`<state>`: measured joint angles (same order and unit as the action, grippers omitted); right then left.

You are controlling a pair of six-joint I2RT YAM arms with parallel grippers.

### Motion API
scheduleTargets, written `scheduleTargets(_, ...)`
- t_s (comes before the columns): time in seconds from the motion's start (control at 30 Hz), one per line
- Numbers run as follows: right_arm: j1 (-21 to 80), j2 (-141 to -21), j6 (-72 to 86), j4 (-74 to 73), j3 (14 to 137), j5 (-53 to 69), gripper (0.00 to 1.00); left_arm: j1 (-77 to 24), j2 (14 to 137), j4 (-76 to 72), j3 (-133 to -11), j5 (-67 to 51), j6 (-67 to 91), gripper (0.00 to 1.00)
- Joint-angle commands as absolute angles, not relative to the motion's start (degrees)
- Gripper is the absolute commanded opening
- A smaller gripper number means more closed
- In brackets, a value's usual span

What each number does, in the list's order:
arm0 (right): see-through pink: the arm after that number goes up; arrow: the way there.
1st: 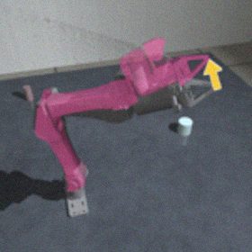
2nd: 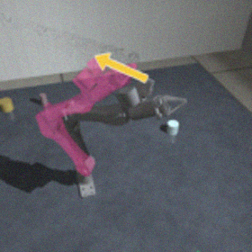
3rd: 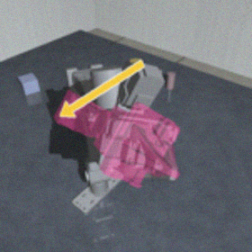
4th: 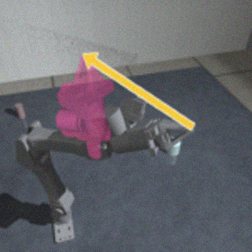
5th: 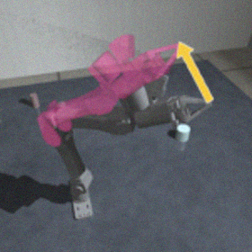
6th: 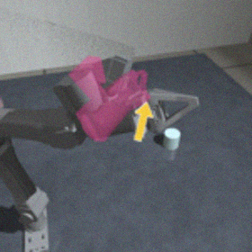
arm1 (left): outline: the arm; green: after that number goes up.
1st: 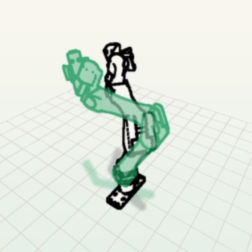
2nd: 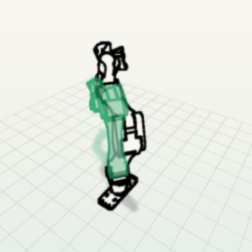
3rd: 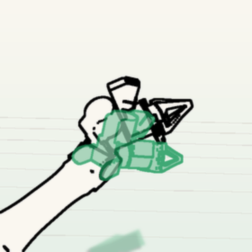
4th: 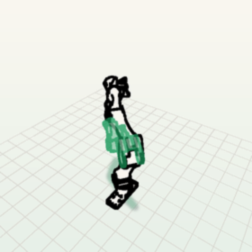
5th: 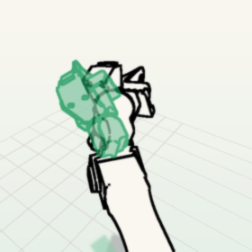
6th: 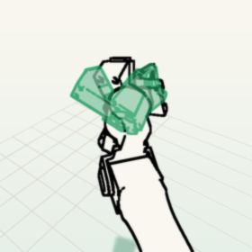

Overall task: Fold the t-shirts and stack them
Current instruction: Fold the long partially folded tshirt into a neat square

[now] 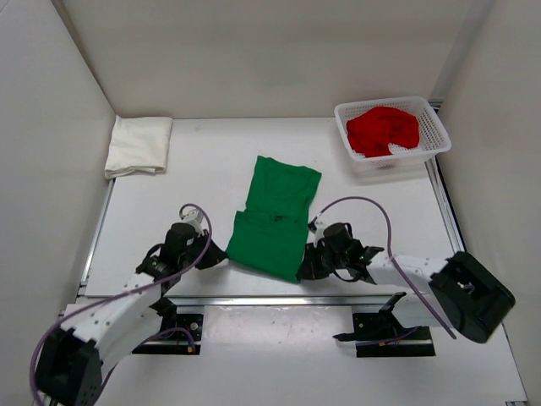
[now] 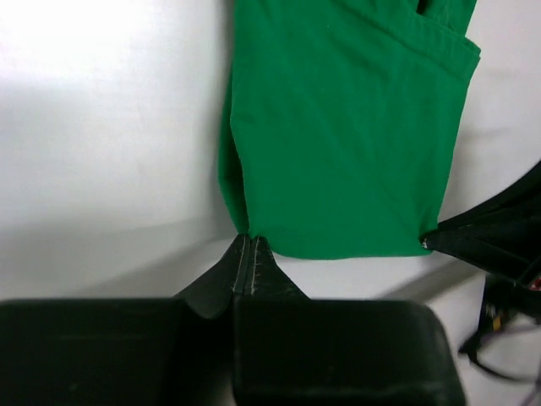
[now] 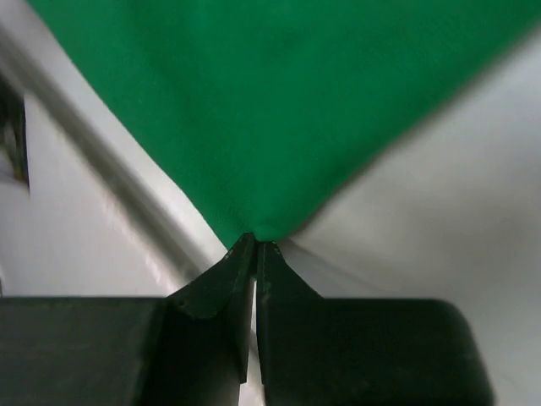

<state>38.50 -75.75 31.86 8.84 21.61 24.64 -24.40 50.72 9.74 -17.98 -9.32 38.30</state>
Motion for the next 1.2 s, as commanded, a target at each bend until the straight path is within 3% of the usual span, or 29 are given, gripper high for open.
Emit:
scheduleTargets(0.0, 44.63, -68.74, 36.37, 1.6, 17.5, 22.85, 0.0, -26.71, 39.31, 26.0, -13.81, -11.5, 41.64, 0.0)
scheduleTargets(0.07, 45.61, -62.0, 37.44, -2.87, 17.05, 23.82, 0.0, -26.02, 30.01, 30.57, -12.31, -14.13, 44.81, 0.0)
scheduleTargets(0.17, 42.21, -55.83, 34.38, -10.34, 21.79, 22.06, 0.0, -25.05, 29.08, 31.3, -17.55, -15.65, 46.41, 0.0)
scheduleTargets(0.33, 32.11, -58.0, 27.44, -13.62, 36.35, 27.76, 0.01, -25.67, 44.28, 23.66, -33.9, -15.47, 42.11, 0.0)
scheduleTargets(0.5, 20.24, -67.56, 24.52, -11.79, 47.44, 32.16, 0.0, -24.0, 64.9, 13.48, -49.98, -14.84, 39.99, 0.0)
scheduleTargets(0.83, 9.15, -88.23, 25.83, -5.63, 59.06, 34.01, 0.0, -23.38, 100.7, 10.1, -76.79, -8.72, 38.94, 0.0)
scheduleTargets(1.1, 8.0, -102.12, 23.46, -12.12, 71.89, 28.66, 0.01, -21.62, 117.49, 13.26, -91.91, -8.27, 38.86, 0.12)
scheduleTargets(1.17, 8.35, -102.74, 24.08, -11.87, 72.94, 28.3, 0.13, -21.45, 119.0, 14.59, -94.82, -7.13, 37.97, 0.2)
